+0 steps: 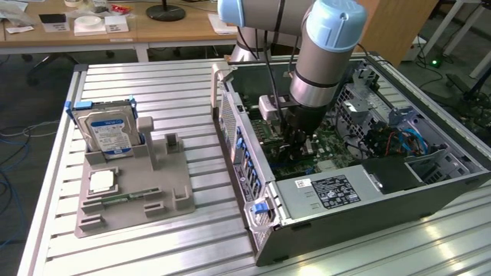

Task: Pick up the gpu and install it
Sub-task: 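Insert the gpu into the slot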

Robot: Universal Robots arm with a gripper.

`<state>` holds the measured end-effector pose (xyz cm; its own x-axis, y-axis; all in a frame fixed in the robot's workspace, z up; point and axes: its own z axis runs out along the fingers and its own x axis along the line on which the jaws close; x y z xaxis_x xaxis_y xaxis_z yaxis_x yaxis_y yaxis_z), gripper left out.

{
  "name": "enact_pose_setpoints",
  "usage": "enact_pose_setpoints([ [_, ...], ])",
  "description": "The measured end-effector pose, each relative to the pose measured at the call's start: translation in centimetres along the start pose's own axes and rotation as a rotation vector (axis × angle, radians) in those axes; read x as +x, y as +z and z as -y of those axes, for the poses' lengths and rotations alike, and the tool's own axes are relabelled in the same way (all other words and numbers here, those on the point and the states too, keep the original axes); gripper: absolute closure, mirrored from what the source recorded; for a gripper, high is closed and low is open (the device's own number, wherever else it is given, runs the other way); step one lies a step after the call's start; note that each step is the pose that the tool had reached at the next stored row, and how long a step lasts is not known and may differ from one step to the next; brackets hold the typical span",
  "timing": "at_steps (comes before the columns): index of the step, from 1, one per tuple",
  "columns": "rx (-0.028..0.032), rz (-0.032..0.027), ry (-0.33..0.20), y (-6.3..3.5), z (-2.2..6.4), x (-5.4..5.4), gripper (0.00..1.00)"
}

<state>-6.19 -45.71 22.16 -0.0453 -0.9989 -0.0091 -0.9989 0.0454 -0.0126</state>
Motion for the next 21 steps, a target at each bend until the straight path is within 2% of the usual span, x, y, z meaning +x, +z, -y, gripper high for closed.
enact_pose_setpoints([
  [7, 0.0001, 0.0003, 0.000, 0.04, 0.00, 0.00, 0.72],
  [21, 0.0001, 0.0000, 0.000, 0.74, -0.02, 0.01, 0.72],
])
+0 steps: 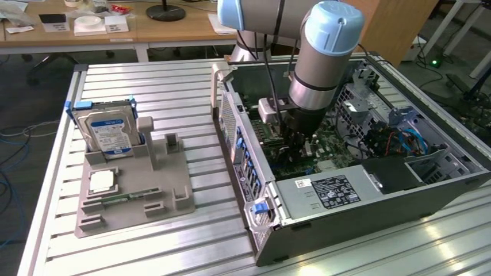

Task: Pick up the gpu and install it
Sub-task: 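Insert the gpu into the slot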

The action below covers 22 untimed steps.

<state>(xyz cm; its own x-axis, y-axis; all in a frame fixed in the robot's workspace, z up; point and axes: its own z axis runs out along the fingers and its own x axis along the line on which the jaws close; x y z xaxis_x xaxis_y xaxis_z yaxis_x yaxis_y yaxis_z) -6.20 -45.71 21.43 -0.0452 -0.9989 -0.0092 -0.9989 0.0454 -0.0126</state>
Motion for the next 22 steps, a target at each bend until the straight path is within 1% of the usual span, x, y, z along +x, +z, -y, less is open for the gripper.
enact_pose_setpoints([
  [17, 0.0009, -0.0001, -0.001, 0.00, -0.30, 0.02, 0.72],
  [18, -0.0013, 0.0008, 0.000, 0.03, -0.39, 0.02, 0.72],
  [19, 0.0003, 0.0006, 0.000, 0.04, -0.37, 0.02, 0.71],
  [20, 0.0003, 0.0009, 0.000, 0.04, -0.37, 0.01, 0.71],
  [21, 0.0001, 0.0002, 0.000, 0.01, -0.36, 0.01, 0.64],
  [22, 0.0001, 0.0002, 0.000, 0.01, -0.35, 0.01, 0.64],
])
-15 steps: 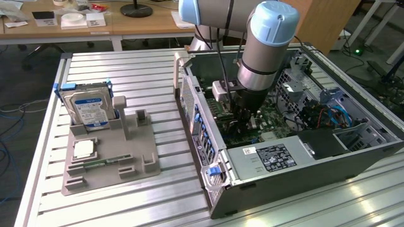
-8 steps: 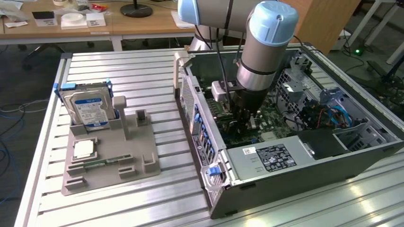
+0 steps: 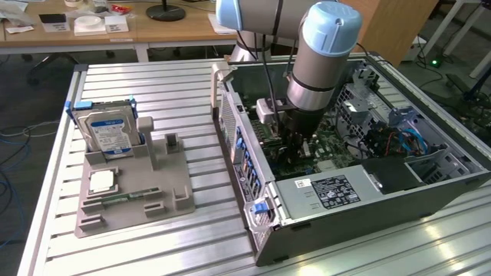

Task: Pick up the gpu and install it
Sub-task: 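Insert the gpu into the slot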

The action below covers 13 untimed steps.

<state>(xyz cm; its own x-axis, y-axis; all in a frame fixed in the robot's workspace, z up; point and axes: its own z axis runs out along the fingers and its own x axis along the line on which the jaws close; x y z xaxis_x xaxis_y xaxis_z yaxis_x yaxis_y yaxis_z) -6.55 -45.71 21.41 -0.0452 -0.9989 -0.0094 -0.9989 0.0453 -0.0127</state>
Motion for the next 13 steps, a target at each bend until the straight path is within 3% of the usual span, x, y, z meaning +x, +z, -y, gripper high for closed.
enact_pose_setpoints([
  [4, 0.0006, 0.0000, 0.000, -0.54, 0.01, 0.0, 0.64],
  [13, 0.0025, 0.0000, 0.000, -4.61, 0.06, 0.0, 0.64],
])
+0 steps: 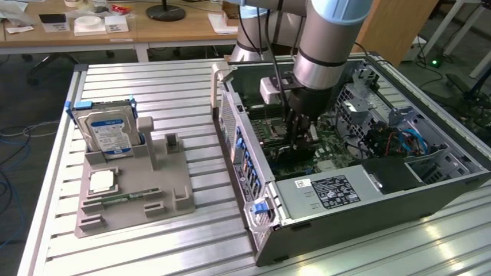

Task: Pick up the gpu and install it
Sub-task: 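Insert the gpu into the slot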

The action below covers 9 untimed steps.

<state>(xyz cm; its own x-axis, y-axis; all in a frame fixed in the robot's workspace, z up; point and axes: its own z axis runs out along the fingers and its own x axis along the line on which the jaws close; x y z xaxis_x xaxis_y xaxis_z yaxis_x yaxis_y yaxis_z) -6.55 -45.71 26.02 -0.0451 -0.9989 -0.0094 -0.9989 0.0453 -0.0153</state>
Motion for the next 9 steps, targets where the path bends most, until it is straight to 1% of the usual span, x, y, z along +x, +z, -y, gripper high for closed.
enact_pose_setpoints([
  [5, 0.0014, 0.0001, 0.000, -2.22, 0.03, 0.0, 0.64],
  [6, 0.0018, 0.0000, 0.000, -2.41, 0.03, 0.0, 0.64],
  [8, 0.0020, 0.0002, 0.000, -2.41, 0.04, 0.0, 0.66],
  [9, 0.0021, 0.0002, 0.000, -2.41, 0.04, 0.0, 0.72],
])
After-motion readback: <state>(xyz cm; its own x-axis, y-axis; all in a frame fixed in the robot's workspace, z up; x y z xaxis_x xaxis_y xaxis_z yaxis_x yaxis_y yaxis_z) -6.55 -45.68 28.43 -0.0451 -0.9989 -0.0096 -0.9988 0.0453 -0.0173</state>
